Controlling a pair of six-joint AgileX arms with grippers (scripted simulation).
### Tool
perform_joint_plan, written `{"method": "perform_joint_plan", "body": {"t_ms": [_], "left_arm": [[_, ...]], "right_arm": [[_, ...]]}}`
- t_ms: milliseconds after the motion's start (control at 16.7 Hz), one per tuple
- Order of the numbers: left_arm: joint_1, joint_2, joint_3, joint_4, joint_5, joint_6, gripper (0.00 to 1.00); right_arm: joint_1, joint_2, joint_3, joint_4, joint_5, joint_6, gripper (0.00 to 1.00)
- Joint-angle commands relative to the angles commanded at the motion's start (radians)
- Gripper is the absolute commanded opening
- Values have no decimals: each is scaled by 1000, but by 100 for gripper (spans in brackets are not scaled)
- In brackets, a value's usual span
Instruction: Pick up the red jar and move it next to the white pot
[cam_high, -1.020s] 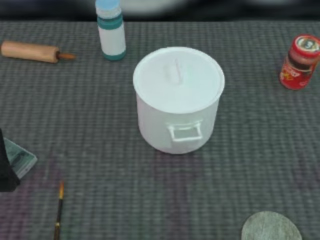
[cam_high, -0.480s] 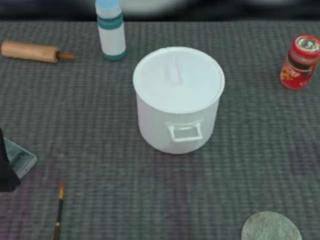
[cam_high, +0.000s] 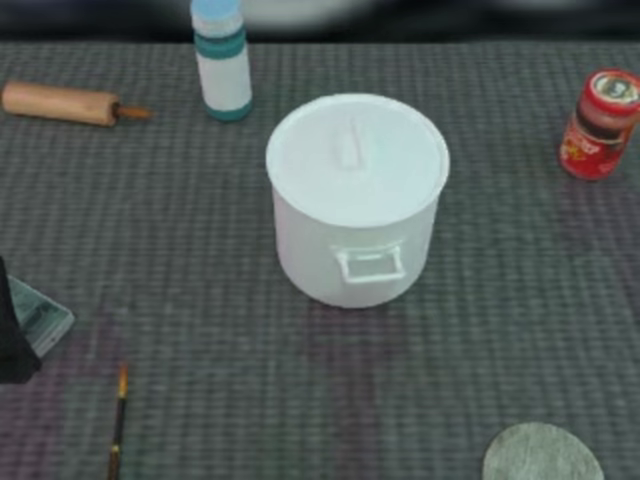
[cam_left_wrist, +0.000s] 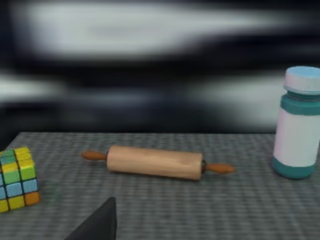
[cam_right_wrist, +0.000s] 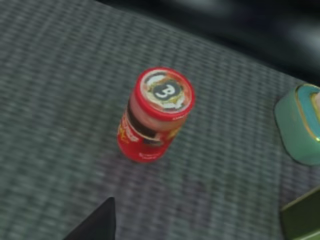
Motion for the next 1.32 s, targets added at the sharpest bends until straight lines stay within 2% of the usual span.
{"method": "perform_joint_plan", "body": {"t_ms": [480,780,1080,1320], "left_arm": [[0,0,0,0,0,0,100],[0,0,0,0,0,0,100],[0,0,0,0,0,0,100],[0,0,0,0,0,0,100]], "right_arm": [[-9,837,833,-454,-87,-283,100],[-13,1258,1260,-677,-134,-426,100],[-16,1508,1521,-807,-162,-513,100],[-17,1549,1564,-827,-166,-528,100]]}}
